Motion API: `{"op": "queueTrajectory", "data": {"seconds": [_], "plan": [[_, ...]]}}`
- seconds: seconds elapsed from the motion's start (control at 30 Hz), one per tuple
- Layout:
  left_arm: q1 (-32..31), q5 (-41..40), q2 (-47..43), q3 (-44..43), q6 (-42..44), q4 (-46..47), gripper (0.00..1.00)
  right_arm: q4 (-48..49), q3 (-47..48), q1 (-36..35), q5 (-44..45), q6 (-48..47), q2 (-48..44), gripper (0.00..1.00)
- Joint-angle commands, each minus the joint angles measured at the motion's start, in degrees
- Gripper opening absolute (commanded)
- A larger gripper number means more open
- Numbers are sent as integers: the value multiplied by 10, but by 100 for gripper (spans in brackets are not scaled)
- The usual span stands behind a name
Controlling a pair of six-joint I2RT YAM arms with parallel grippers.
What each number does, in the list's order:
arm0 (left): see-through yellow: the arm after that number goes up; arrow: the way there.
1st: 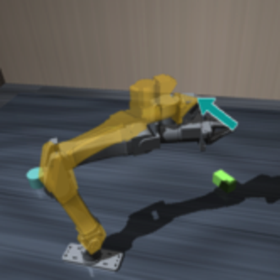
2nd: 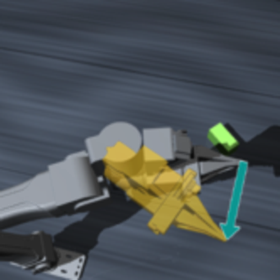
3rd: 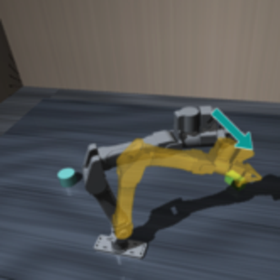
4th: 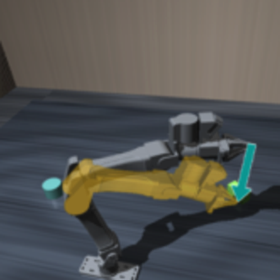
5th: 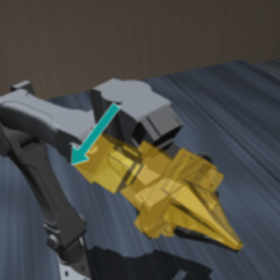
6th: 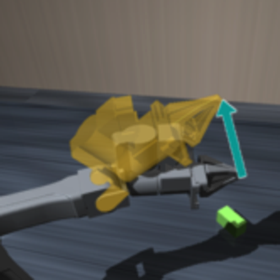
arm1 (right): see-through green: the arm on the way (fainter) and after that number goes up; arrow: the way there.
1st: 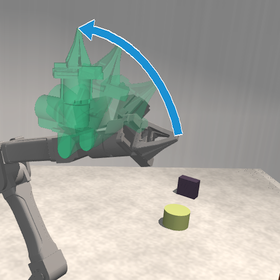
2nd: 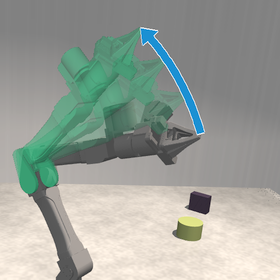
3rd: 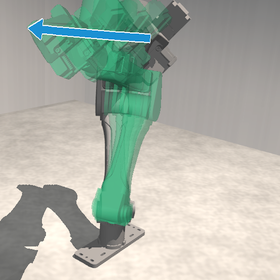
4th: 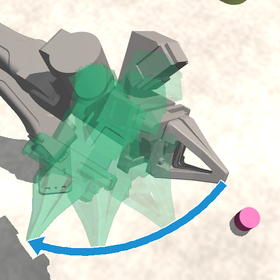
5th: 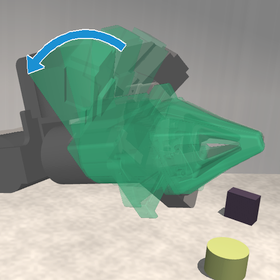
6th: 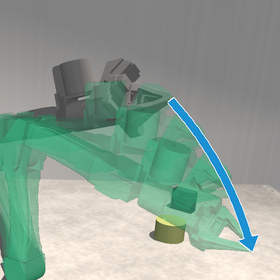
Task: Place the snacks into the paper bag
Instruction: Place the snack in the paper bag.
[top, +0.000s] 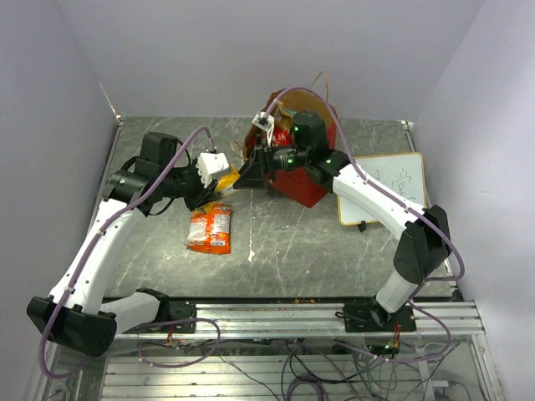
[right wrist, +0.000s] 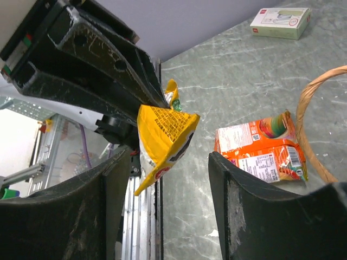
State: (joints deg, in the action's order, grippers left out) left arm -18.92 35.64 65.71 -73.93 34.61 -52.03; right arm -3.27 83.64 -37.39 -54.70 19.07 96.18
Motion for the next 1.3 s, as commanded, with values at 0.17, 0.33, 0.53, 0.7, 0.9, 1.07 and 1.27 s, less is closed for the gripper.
{"op": "queueTrajectory", "data": {"seconds": [0.17, 0.33, 0.53, 0.7, 0.9, 1.07, 1.27], "plan": [[-12, -16, -15, 14, -12, 34, 27, -7, 33, -5, 26, 15, 24, 39], [-12, -24, -16, 17, -18, 42, 28, -12, 35, -4, 29, 9, 27, 24], [-13, -32, -24, 24, -25, 50, 40, -45, 55, -3, 45, -26, 26, 0], [-12, -24, -40, 40, -13, 49, 59, -80, 73, 3, 47, -70, 14, 0], [-11, -26, -61, 45, -3, 47, 78, -135, 95, 23, 40, -136, -16, 0], [-6, -34, -65, 30, 0, 40, 84, -190, 120, 66, 23, -188, -45, 0], [6, -45, -69, 31, -6, 48, 89, -209, 144, 153, 5, -197, -83, 0]]}}
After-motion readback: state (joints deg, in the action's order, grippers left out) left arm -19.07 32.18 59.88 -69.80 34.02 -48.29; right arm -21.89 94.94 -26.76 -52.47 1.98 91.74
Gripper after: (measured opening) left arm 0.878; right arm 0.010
